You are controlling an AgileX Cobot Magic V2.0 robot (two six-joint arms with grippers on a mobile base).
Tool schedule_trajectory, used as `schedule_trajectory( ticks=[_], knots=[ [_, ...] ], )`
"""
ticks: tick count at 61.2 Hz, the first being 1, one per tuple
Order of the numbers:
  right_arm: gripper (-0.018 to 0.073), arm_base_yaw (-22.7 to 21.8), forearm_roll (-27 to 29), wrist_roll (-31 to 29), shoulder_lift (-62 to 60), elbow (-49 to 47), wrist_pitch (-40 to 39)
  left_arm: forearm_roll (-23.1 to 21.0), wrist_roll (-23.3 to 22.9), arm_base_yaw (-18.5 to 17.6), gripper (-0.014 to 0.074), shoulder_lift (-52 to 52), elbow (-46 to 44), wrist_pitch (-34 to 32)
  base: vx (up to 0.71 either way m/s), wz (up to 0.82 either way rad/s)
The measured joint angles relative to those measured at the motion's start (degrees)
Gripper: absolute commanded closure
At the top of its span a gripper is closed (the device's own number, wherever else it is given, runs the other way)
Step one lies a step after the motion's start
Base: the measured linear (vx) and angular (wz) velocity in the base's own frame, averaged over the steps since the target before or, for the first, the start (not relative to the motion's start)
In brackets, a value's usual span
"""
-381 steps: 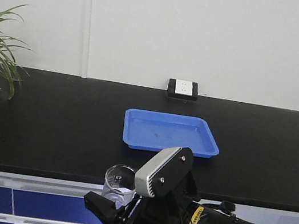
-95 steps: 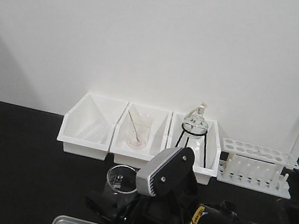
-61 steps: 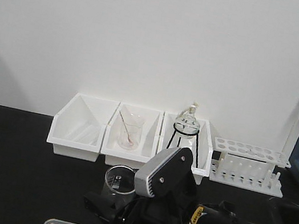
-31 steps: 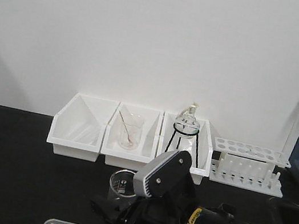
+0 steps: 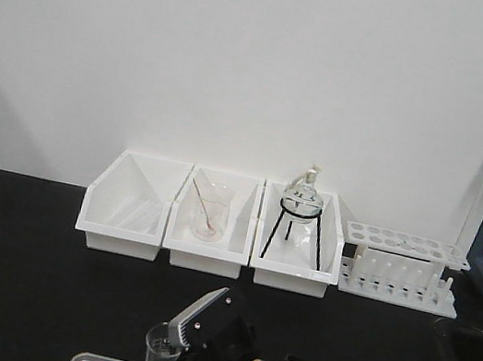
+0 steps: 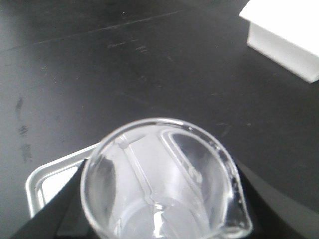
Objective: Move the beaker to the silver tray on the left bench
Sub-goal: 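Lower the held beaker onto the silver tray with the right gripper, then open the right gripper and raise it away from the beaker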
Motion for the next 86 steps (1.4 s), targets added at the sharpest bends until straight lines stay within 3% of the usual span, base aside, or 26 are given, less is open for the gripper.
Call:
schedule_trajectory(
  ticks=[27, 47, 56, 74, 86],
  knots=[
    [0.0571, 0.0, 0.6, -0.3, 11.9, -2.1, -4.4, 0.0, 0.0, 0.0, 0.0595, 0.0, 0.0, 0.0, 0.0, 0.0],
    [0.0526, 0.0, 1.0, -0.4, 13.2, -2.5, -6.3, 0.0, 0.0, 0.0, 0.0595, 0.0, 0.0, 0.0, 0.0, 0.0],
    [0.0443, 0.0, 1.0, -0.4, 13.2, -2.5, -6.3, 0.0, 0.0, 0.0, 0.0595, 0.0, 0.0, 0.0, 0.0, 0.0],
    [0.0116, 0.0, 1.0, -0.4, 13.2, -2.5, -6.3, 0.0, 0.0, 0.0, 0.0595, 0.0, 0.0, 0.0, 0.0, 0.0],
    [-0.0037, 0.0, 0.9, -0.5, 13.5, -2.5, -6.1, 0.0, 0.0, 0.0, 0.0595, 0.0, 0.0, 0.0, 0.0, 0.0]
  ],
)
